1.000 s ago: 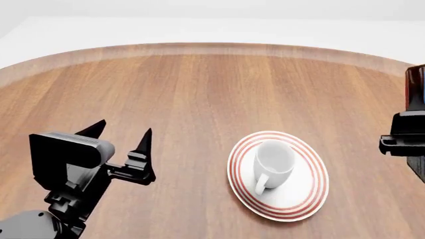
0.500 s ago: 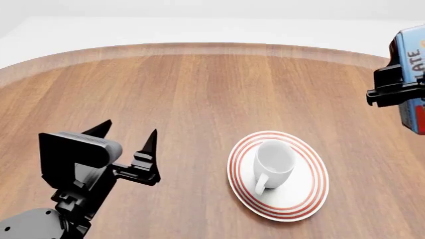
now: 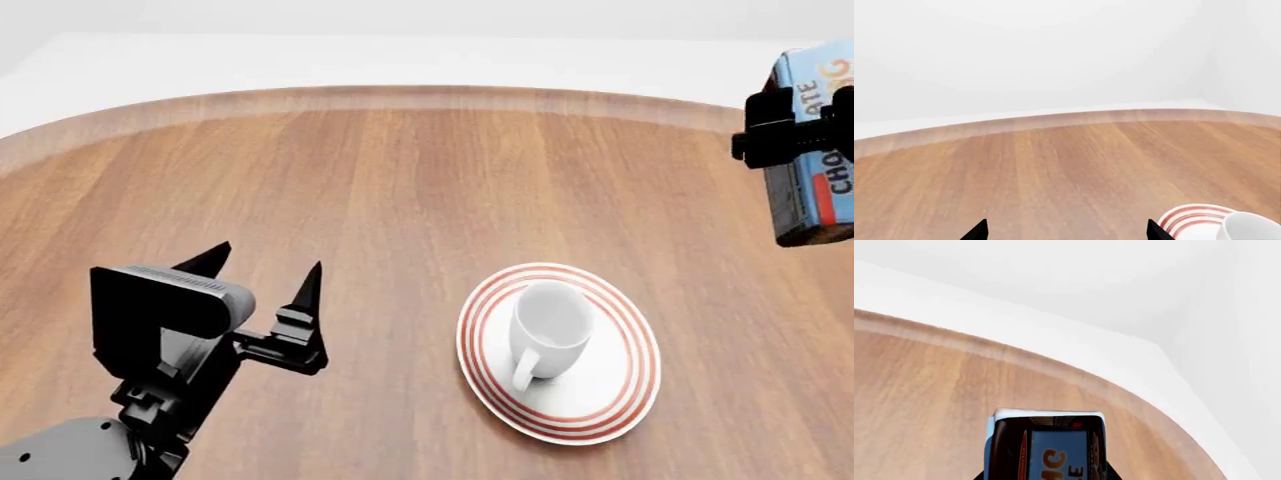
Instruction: Pick up the white mug and put it on the plate, and put the chocolate pudding to the right of the plate.
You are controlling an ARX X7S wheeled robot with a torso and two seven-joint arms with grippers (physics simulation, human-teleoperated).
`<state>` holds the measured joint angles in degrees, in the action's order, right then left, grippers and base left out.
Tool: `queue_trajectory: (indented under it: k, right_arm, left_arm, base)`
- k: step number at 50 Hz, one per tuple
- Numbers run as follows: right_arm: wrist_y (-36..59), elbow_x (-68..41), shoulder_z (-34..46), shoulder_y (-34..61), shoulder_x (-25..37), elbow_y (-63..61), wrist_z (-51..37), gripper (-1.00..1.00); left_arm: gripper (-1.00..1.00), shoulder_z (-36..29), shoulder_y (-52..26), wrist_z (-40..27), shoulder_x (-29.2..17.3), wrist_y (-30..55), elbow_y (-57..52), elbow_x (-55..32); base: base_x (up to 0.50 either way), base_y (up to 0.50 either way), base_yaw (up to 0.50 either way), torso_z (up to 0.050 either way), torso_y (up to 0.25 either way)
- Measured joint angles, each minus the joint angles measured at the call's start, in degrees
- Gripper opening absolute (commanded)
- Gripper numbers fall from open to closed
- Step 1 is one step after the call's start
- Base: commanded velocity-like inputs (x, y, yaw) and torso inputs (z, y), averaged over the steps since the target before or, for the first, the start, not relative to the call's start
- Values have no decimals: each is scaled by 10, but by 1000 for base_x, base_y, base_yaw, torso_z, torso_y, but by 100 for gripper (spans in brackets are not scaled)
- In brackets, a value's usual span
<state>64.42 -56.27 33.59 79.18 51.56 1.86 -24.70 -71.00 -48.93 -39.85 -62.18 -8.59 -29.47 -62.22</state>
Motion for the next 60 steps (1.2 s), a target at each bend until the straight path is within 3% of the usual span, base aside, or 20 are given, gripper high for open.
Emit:
queue_trajectory:
  k: [18,31,46,60]
  right_arm:
    - [47,44,83,95,-47,148,111,-100]
    - [60,56,130,95,-46,185,167,-100]
    - [48,48,130,53,-30,203,174,-100]
    - [7,-2,67,0,-16,223,156,-100]
  left_arm:
    - [100,-1,3,1,4,4,2,3]
    - [100,1,1,4,5,6,0,2]
    - [100,2,4,6,7,6,3,4]
    - [100,1,8,8,10,5,7,6]
  base:
    - [0,0,0,0,0]
    - [0,0,0,0,0]
    - [0,0,0,0,0]
    - [0,0,0,0,0]
